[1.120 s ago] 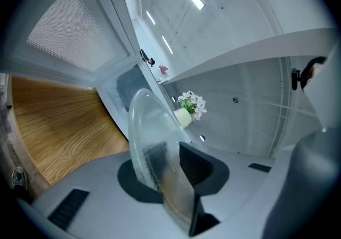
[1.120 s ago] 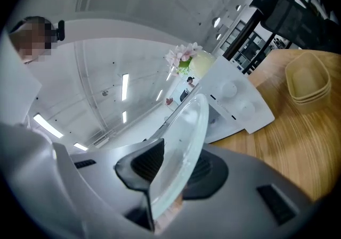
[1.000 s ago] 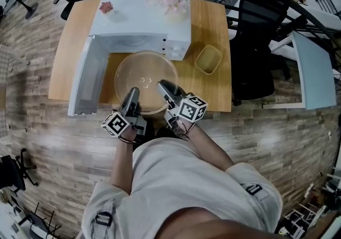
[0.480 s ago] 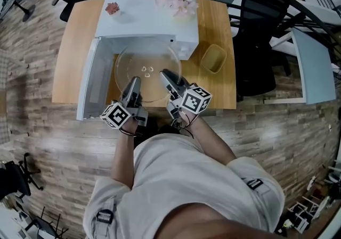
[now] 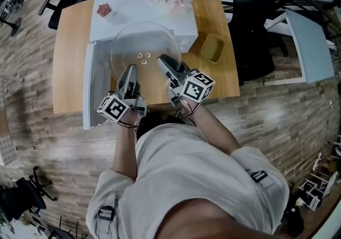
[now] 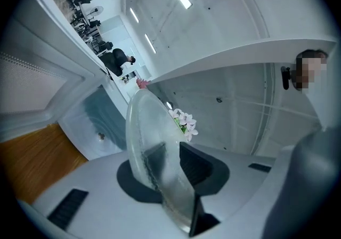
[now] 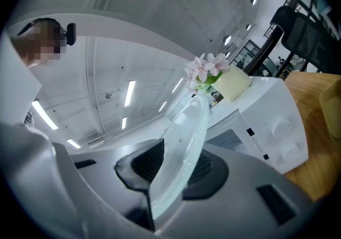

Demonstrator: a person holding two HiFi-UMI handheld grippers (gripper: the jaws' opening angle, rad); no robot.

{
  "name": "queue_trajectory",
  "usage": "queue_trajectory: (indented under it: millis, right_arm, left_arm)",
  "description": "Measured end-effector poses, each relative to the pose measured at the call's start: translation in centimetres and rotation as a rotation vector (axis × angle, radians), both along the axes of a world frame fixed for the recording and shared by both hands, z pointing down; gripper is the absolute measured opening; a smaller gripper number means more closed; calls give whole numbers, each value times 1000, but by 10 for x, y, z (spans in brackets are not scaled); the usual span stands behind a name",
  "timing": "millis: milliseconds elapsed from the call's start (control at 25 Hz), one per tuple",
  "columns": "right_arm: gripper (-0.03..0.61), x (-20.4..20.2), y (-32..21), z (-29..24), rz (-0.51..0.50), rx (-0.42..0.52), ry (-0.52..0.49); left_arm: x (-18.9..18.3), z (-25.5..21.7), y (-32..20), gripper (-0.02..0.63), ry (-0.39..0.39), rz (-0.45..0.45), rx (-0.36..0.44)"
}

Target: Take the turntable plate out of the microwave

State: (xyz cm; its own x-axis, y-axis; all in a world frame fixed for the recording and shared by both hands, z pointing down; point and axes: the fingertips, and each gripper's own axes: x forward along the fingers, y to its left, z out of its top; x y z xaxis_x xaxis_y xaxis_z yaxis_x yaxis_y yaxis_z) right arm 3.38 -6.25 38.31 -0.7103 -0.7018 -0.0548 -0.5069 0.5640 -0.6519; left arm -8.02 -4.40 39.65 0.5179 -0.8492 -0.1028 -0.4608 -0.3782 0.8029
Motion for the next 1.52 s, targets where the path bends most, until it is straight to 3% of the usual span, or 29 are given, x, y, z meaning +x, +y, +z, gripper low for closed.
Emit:
queue_trajectory:
  millis: [920, 1520]
  right_arm:
    - [106, -10, -36, -81, 142, 194, -6]
    - [106, 12, -66, -102, 102, 234, -6]
  left_arm:
    - [-10, -81, -54, 97, -50, 138, 162]
    - [12, -103, -81, 98, -62, 102, 207]
